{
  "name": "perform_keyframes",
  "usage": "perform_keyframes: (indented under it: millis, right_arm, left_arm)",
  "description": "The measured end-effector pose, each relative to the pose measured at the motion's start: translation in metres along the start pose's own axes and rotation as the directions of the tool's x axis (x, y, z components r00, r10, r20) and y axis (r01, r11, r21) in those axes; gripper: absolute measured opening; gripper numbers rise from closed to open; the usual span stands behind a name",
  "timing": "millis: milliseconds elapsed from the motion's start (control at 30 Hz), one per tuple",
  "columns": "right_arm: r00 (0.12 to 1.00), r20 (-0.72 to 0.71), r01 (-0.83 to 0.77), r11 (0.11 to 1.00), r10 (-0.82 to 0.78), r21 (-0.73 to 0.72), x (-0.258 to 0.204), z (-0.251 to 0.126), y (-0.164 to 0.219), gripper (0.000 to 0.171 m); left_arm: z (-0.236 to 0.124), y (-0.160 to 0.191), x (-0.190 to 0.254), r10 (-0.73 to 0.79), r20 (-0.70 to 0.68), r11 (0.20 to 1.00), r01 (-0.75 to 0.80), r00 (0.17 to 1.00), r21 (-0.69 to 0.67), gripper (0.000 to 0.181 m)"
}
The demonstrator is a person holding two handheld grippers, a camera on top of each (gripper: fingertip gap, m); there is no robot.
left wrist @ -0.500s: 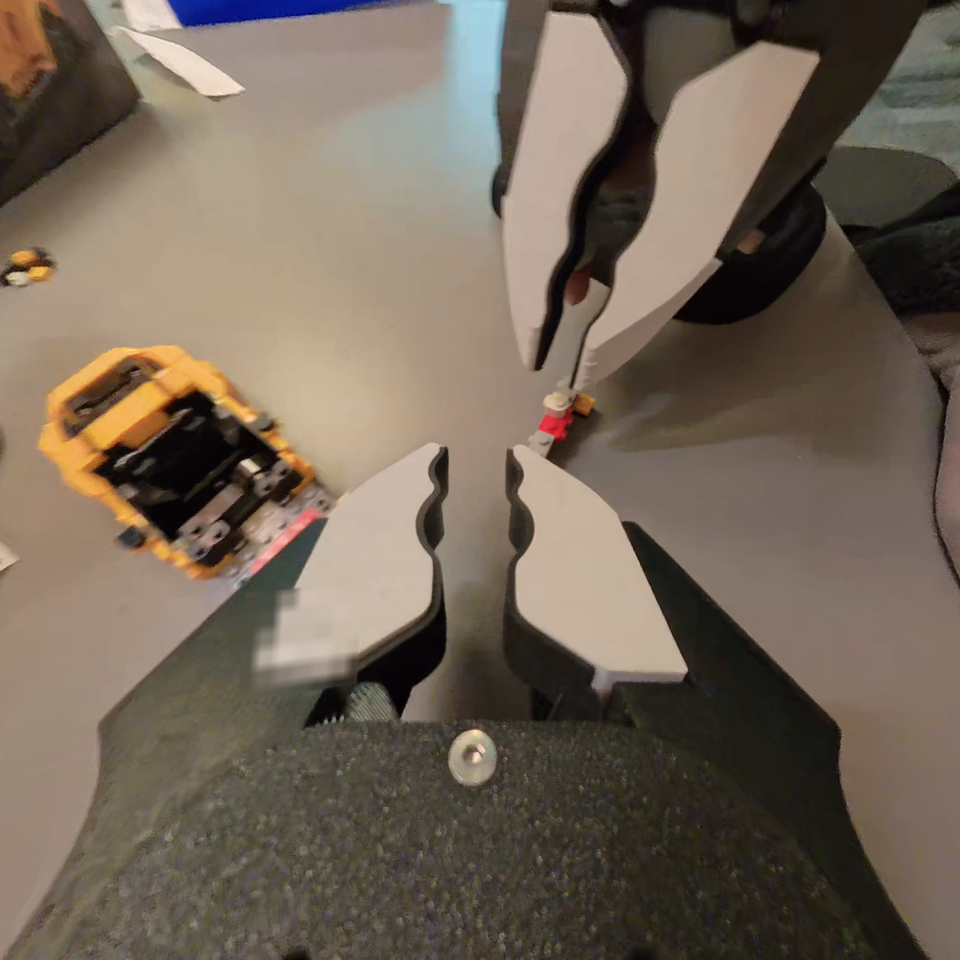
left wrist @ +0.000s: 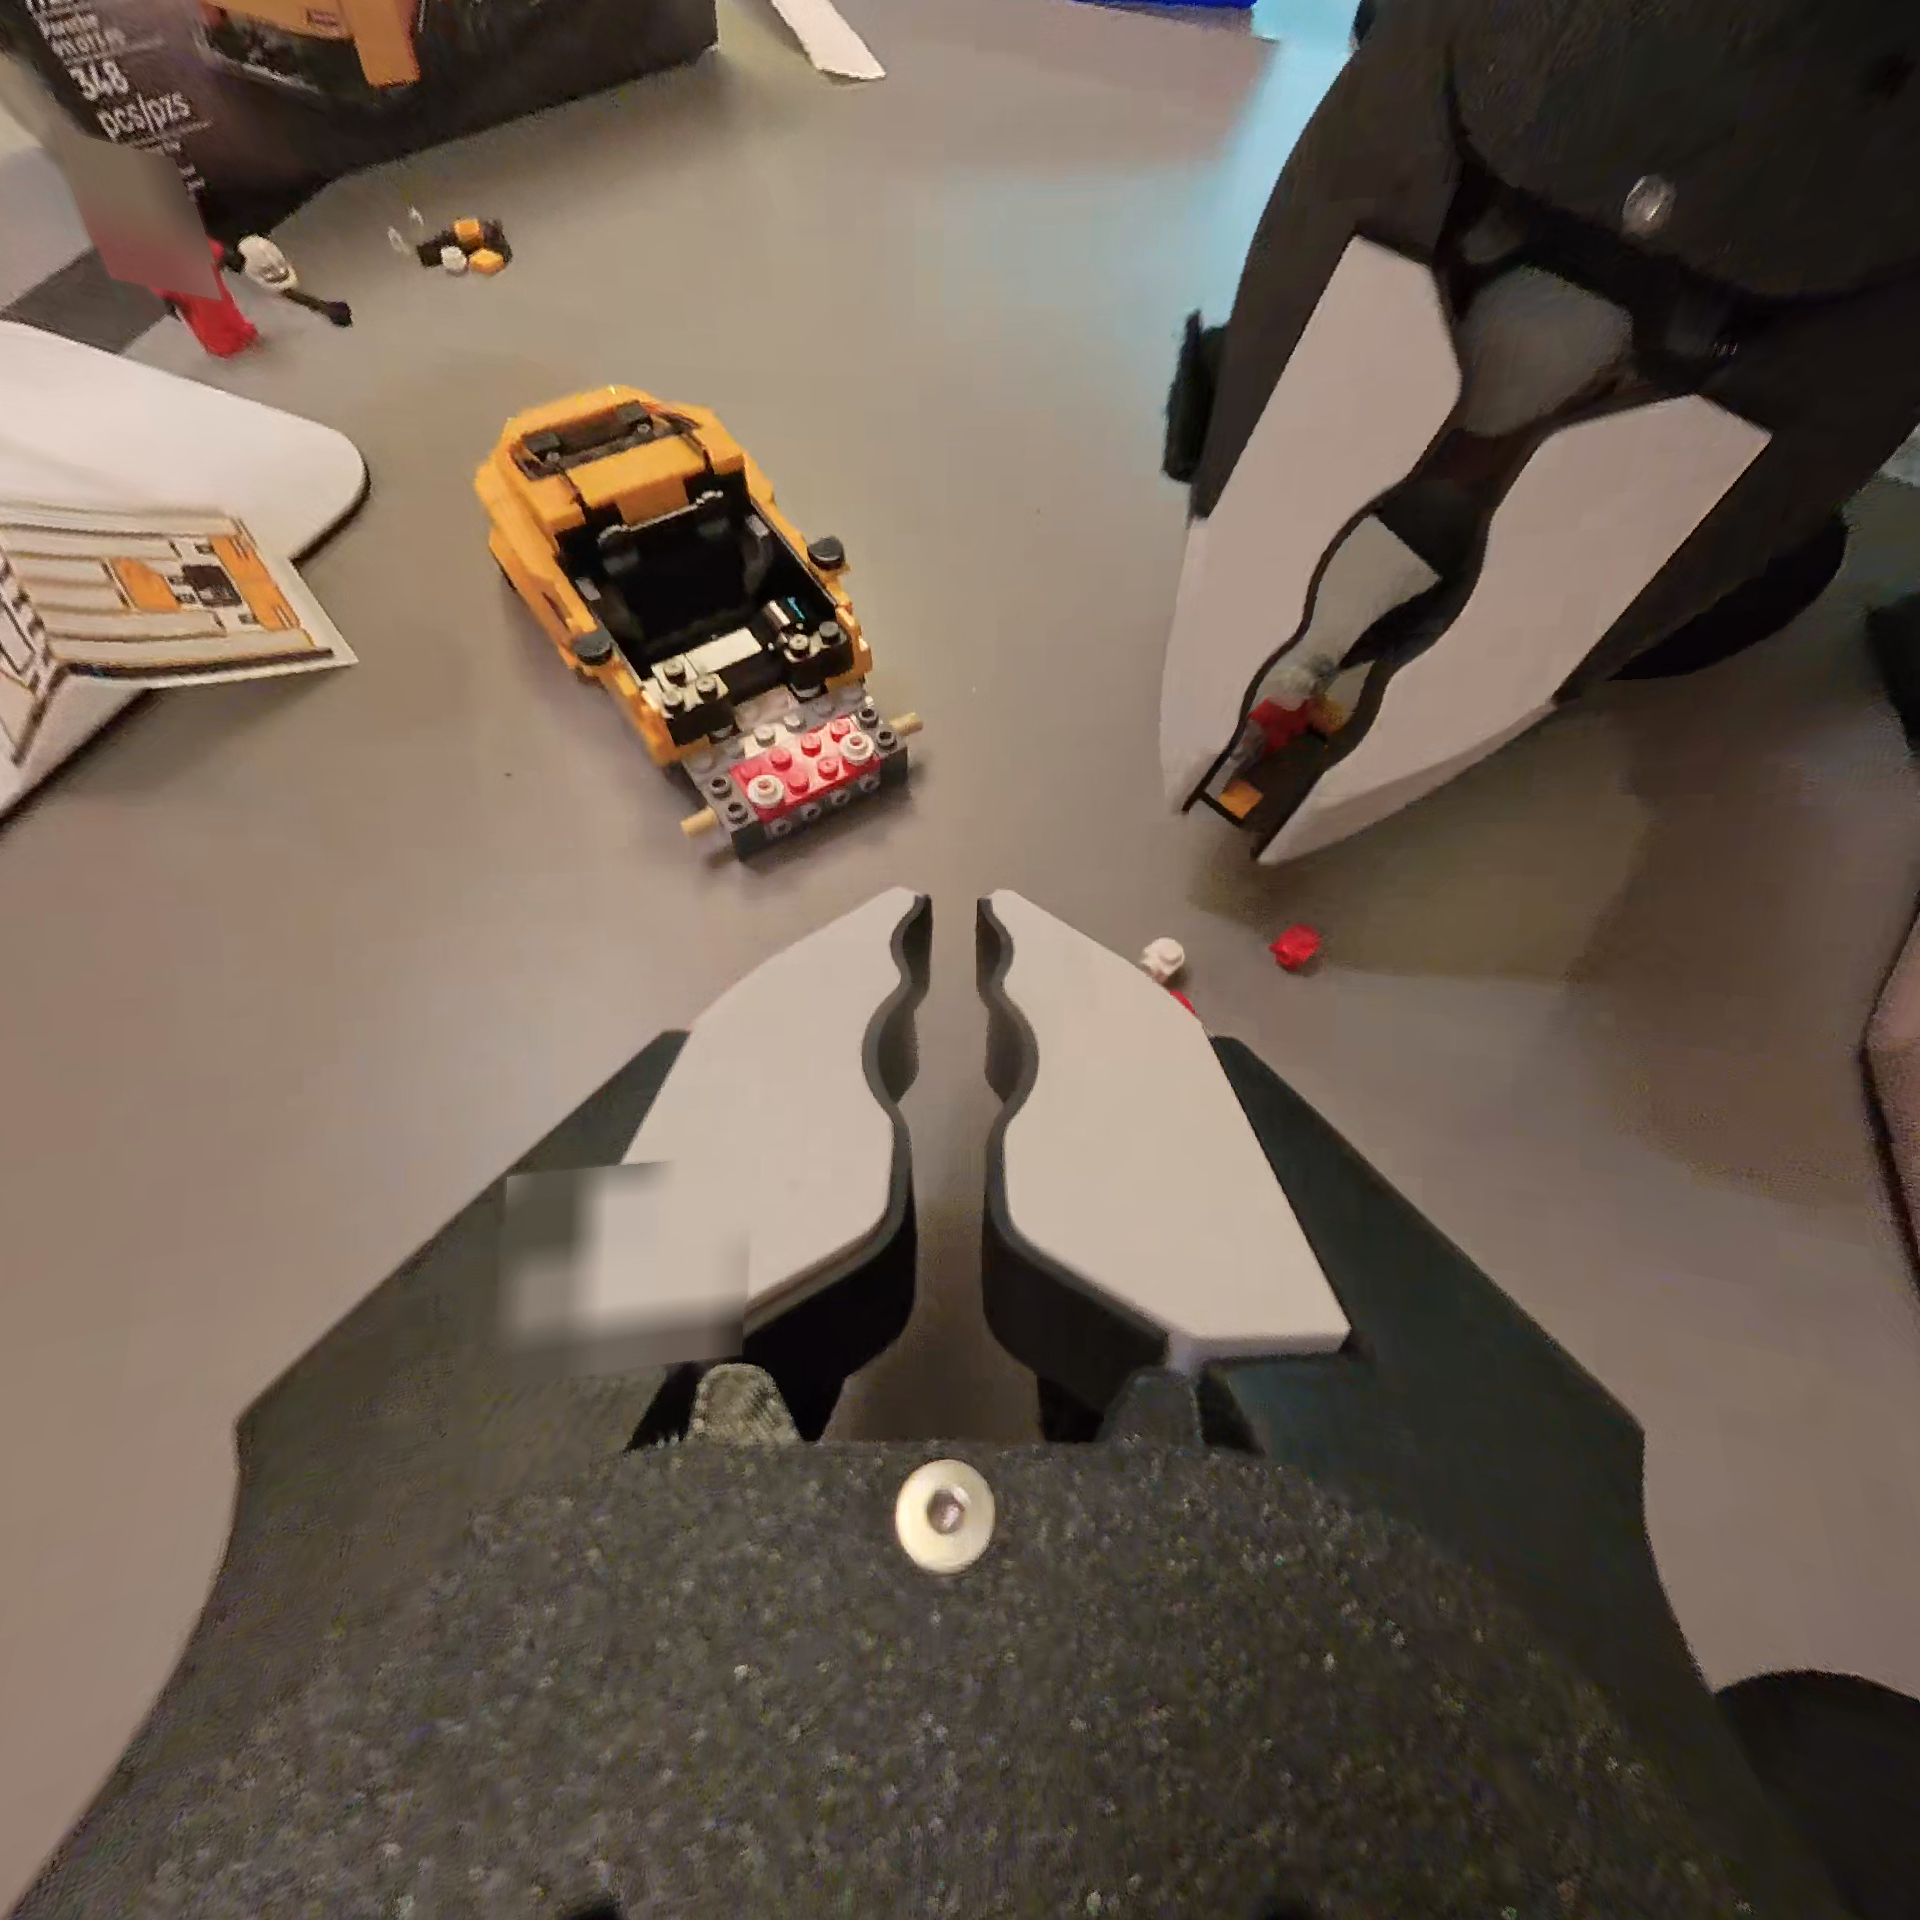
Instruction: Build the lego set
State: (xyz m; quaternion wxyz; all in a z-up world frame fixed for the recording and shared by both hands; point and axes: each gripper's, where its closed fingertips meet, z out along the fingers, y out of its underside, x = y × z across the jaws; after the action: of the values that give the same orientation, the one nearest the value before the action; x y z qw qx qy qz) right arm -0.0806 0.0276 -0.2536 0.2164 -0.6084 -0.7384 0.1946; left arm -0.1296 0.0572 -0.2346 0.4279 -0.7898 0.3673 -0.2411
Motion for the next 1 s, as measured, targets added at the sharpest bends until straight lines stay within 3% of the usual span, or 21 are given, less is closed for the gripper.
perform_keyframes:
  millis: [267,400,567,700,800,900,1000]
  right_arm:
    - [0.991,0.083,0.114,0.987,-0.105,-0.112,-0.001,0.026,-0.005,0.013]
    - [0.990,0.099,0.105,0.991,-0.096,-0.084,-0.004,0.024,-0.006,0.007]
    - [0.996,0.068,0.049,0.982,-0.062,0.183,0.001,-0.019,-0.016,0.007]
    - [0.997,-0.071,0.011,0.949,0.012,0.316,0.011,-0.047,-0.017,0.007]
    - [0.983,-0.111,-0.077,0.877,0.146,0.474,0.014,-0.067,-0.028,0.007]
    - [0.964,-0.128,-0.097,0.756,0.233,0.647,0.017,-0.091,-0.042,0.007]
    - [0.959,-0.212,0.024,0.690,0.189,0.723,0.012,-0.108,-0.053,0.007]
  left_arm:
    - [-0.006,0.001,-0.010,-0.060,0.031,0.998,0.059,0.998,0.034,0.004]
    - [-0.006,0.003,-0.008,-0.058,0.013,0.998,0.057,0.998,0.033,0.004]
    - [-0.002,-0.004,0.017,-0.013,-0.109,0.998,0.019,0.994,0.059,0.008]
    - [0.000,-0.027,0.053,-0.056,-0.267,0.986,0.095,0.962,0.138,0.010]
    - [-0.002,-0.049,0.059,-0.060,-0.242,0.963,0.120,0.968,0.241,0.010]
    - [-0.010,-0.073,0.067,-0.158,-0.331,0.905,0.271,0.930,0.329,0.011]
    - [-0.017,-0.090,0.073,-0.255,-0.469,0.822,0.445,0.846,0.356,0.014]
